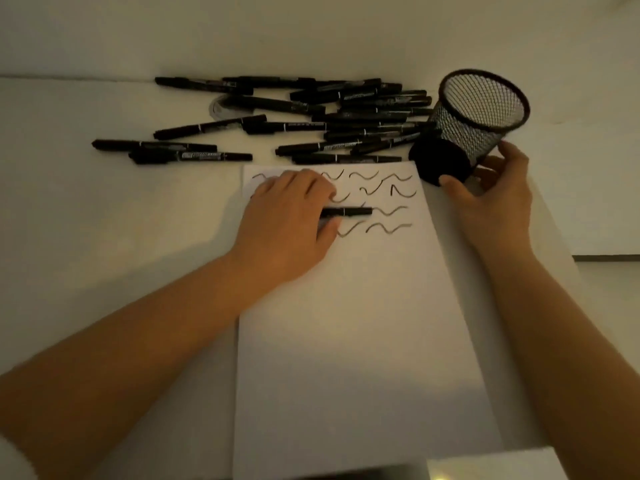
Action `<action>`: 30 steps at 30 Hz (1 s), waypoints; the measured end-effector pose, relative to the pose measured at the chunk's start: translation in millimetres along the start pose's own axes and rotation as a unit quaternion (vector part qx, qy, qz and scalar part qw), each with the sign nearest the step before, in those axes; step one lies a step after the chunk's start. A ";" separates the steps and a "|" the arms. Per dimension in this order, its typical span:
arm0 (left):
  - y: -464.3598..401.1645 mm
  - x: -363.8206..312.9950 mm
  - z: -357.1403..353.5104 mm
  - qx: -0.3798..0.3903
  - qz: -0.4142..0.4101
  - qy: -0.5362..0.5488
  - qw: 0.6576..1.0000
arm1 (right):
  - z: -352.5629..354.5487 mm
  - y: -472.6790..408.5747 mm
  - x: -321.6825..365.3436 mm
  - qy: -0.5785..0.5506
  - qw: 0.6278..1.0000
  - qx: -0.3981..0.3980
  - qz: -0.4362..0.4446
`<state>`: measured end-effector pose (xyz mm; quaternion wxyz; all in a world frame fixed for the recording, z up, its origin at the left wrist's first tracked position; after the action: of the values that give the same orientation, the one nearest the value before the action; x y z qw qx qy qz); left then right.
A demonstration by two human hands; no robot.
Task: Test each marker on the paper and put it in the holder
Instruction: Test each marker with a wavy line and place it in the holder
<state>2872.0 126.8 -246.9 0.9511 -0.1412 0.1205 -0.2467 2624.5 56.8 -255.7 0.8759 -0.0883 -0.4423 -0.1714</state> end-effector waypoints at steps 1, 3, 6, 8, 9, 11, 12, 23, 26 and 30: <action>1.5 -0.9 1.6 0.000 0.000 -0.015 1.000 | 1.4 5.5 -1.2 0.024 1.000 -0.001 0.005; 7.5 1.2 7.2 -0.002 0.008 -0.038 0.999 | 5.0 20.6 -2.5 0.073 0.997 -0.001 0.023; 25.6 13.9 14.9 -0.006 0.035 -0.043 0.998 | 5.0 46.3 -5.2 0.164 0.984 0.012 0.061; 39.2 24.3 22.7 -0.017 0.061 -0.037 0.997 | 6.5 58.9 -6.5 0.184 0.980 0.023 0.071; 45.5 28.3 26.6 -0.022 0.073 -0.033 0.997 | 8.1 63.6 -7.3 0.181 0.981 0.029 0.067; 55.5 33.7 30.6 -0.025 0.082 -0.022 0.996 | 10.3 70.6 -8.4 0.177 0.981 0.042 0.067; 58.5 35.3 31.2 -0.026 0.080 -0.017 0.996 | 10.0 72.7 -8.3 0.178 0.980 0.049 0.071; 63.8 41.7 36.3 -0.076 0.096 0.019 0.992 | 8.3 79.1 -6.6 0.206 0.972 0.053 0.104; 63.6 41.5 37.2 -0.076 0.100 0.016 0.992 | 9.0 81.4 -5.1 0.192 0.974 0.058 0.109; 66.8 44.3 39.7 -0.113 0.123 0.062 0.984 | 25.6 96.8 17.7 0.124 0.978 0.005 0.165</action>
<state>2950.6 168.8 -238.9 0.9428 -0.2167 0.2228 -0.1208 2651.8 150.3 -226.6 0.9407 -0.1334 -0.3103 -0.0317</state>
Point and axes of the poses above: each hand's wrist, its own y-axis away from the middle knuckle, its own z-axis out of the back of the hand, x = y × z, the point moved 7 cm from there along -y, towards the middle knuckle, and after that the axes turned 15 degrees about -z, right-handed, at the moved point
